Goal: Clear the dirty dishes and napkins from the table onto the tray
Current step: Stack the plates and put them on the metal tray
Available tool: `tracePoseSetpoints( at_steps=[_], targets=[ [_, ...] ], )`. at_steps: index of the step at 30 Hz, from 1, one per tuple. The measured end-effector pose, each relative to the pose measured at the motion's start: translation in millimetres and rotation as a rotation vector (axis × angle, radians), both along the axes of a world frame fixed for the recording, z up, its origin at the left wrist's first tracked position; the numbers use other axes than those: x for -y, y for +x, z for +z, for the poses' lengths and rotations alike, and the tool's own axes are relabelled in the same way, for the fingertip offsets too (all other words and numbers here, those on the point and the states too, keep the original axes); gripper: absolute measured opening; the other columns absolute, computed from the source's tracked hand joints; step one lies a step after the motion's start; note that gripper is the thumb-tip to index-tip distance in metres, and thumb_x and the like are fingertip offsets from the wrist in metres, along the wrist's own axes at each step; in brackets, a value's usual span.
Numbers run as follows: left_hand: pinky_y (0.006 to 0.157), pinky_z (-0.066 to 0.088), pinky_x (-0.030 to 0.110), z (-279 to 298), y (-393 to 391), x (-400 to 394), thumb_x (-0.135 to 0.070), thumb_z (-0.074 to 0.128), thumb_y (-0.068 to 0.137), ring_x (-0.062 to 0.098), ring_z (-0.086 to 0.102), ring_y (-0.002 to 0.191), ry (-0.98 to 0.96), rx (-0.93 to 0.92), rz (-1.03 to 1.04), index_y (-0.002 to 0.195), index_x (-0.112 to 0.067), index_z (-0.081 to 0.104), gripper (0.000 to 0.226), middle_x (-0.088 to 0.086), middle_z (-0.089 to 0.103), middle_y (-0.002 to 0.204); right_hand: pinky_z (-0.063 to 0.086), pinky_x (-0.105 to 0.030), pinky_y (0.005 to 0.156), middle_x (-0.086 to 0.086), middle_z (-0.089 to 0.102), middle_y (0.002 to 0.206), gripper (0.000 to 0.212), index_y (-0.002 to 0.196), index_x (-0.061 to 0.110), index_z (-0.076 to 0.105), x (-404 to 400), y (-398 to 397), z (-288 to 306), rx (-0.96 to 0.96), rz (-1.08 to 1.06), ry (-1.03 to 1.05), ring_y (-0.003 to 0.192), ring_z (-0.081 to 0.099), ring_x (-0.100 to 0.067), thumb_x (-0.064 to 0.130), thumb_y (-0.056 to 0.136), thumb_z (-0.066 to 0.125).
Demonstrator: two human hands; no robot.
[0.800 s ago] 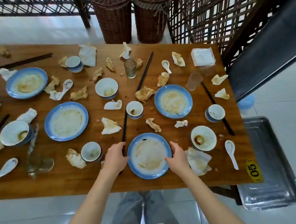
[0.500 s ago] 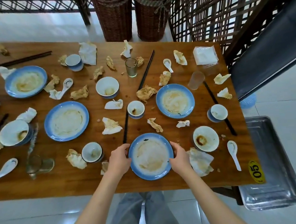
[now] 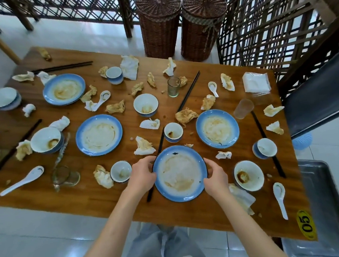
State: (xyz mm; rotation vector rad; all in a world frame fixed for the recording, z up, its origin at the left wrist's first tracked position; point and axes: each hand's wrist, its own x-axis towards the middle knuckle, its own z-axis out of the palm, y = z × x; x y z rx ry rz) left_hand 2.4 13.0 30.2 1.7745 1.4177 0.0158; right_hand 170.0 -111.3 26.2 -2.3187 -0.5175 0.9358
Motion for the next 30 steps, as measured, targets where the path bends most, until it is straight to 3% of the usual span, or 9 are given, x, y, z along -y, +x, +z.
tracePoseSetpoints(
  at_steps=[3,10,12,14,18,23,30],
  targets=[
    [0.071,0.048,0.02,20.6,-5.9,-18.2,-0.005,0.065,0.084,0.018,0.055,0.112,0.051,0.027,0.052,0.134,-0.024,0.049,0.056,0.001,0.059,0.124,0.048,-0.036,0.093,0.001,0.052,0.135,0.062,0.136,0.026,0.045,-25.2,0.2,15.6,0.006,0.048,0.051,0.123,0.049,-0.019,0.011,0.082,0.071],
    [0.082,0.04,0.022,57.0,-46.3,-80.4,-0.001,0.061,0.082,0.01,0.054,0.097,0.133,0.121,0.145,0.119,-0.011,0.063,0.038,0.002,0.065,0.114,0.051,-0.033,0.084,0.0,0.056,0.129,0.067,0.136,0.027,0.045,-101.5,-27.6,38.0,0.013,0.107,0.109,0.116,0.053,-0.019,0.007,0.079,0.073],
    [0.086,0.041,0.025,55.1,-62.5,-104.8,0.0,0.062,0.082,0.014,0.056,0.103,0.113,0.13,0.158,0.119,-0.011,0.063,0.038,0.003,0.065,0.112,0.049,-0.023,0.074,-0.001,0.056,0.128,0.064,0.135,0.024,0.047,-126.2,-43.3,36.7,0.026,0.116,0.089,0.115,0.054,-0.019,0.002,0.079,0.07],
    [0.083,0.043,0.025,49.4,-78.5,-129.9,0.001,0.061,0.08,0.012,0.055,0.096,0.106,0.121,0.204,0.115,-0.012,0.065,0.037,0.0,0.065,0.104,0.046,-0.02,0.069,-0.003,0.058,0.125,0.059,0.131,0.018,0.051,-151.5,-61.7,33.6,0.015,0.084,0.06,0.113,0.056,-0.019,-0.004,0.078,0.066],
    [0.077,0.04,0.023,32.1,-109.9,-182.4,0.001,0.063,0.077,0.006,0.052,0.084,0.112,0.085,0.208,0.105,-0.015,0.07,0.033,-0.001,0.069,0.1,0.05,-0.032,0.086,-0.006,0.061,0.122,0.054,0.125,0.012,0.055,-201.0,-97.8,18.5,-0.09,-0.023,0.017,0.111,0.056,-0.022,-0.007,0.076,0.064],
    [0.082,0.045,0.029,3.8,-136.7,-230.6,-0.004,0.066,0.078,0.02,0.059,0.105,0.085,0.014,0.178,0.118,-0.011,0.063,0.04,0.005,0.066,0.115,0.05,-0.031,0.084,-0.004,0.062,0.119,0.047,0.122,0.014,0.057,-246.4,-133.3,-2.1,-0.098,-0.095,-0.014,0.108,0.058,-0.021,-0.002,0.079,0.067],
    [0.083,0.046,0.029,-22.3,-147.6,-250.3,-0.008,0.064,0.08,0.021,0.059,0.105,0.044,0.009,0.174,0.121,-0.01,0.06,0.041,0.006,0.065,0.116,0.048,-0.03,0.086,-0.004,0.06,0.122,0.041,0.121,0.014,0.057,-270.9,-155.4,-23.7,-0.071,-0.162,-0.083,0.112,0.055,-0.021,-0.002,0.083,0.062]
  ],
)
